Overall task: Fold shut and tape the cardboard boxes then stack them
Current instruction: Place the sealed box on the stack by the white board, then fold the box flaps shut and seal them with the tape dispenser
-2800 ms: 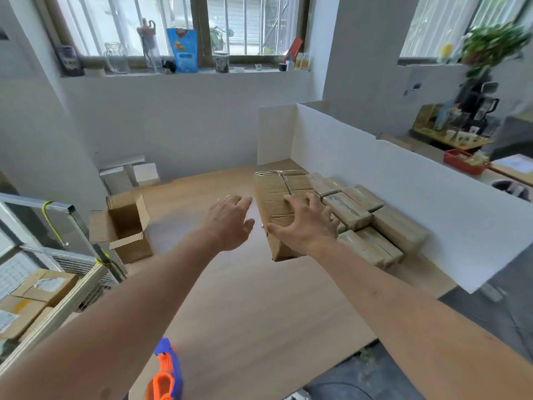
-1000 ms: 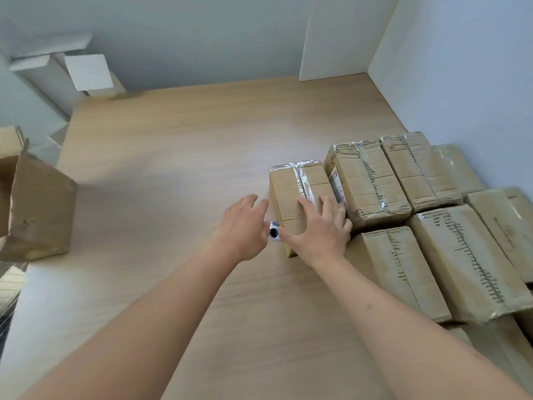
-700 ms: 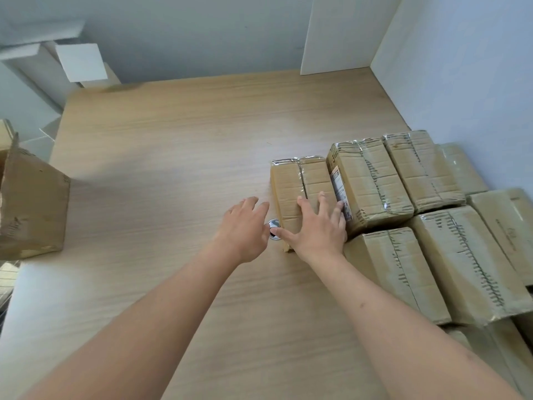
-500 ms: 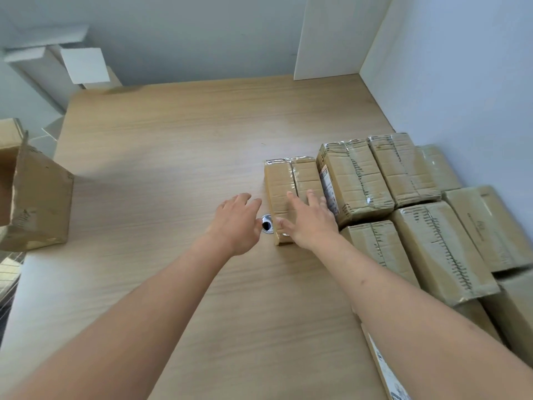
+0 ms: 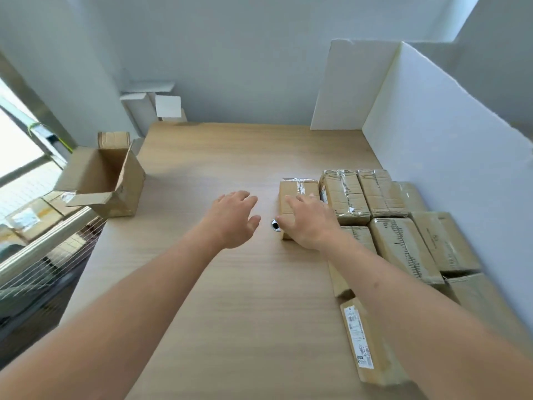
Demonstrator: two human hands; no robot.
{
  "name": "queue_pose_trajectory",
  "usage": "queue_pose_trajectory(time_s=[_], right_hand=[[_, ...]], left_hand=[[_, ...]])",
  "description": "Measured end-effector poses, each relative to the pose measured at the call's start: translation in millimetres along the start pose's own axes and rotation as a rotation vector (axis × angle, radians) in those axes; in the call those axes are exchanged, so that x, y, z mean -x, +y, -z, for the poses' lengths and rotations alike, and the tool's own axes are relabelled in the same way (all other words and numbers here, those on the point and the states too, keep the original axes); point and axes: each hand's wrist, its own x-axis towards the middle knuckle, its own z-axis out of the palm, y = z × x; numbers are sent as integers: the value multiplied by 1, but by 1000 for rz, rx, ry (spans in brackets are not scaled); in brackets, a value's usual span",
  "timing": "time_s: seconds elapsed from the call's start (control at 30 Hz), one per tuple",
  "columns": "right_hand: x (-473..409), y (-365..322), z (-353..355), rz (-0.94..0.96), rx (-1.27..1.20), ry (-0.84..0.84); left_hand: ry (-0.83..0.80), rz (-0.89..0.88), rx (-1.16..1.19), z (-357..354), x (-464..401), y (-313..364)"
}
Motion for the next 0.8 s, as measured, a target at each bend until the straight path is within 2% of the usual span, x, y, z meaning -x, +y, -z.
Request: queue_pose_trajectory(time_s=[0.3, 0.5, 0.67, 0.8], right_hand=[[100, -68, 34, 191, -21, 107], [138, -117, 46, 226, 12, 158], [146, -180, 29, 199, 30, 135], [135, -249, 4, 161, 21, 119]], left_hand=[[135, 103, -38, 34, 132, -11], [181, 130, -46, 50, 186, -41], [205, 88, -25, 61, 215, -90], [187, 63, -48, 67, 235, -158]])
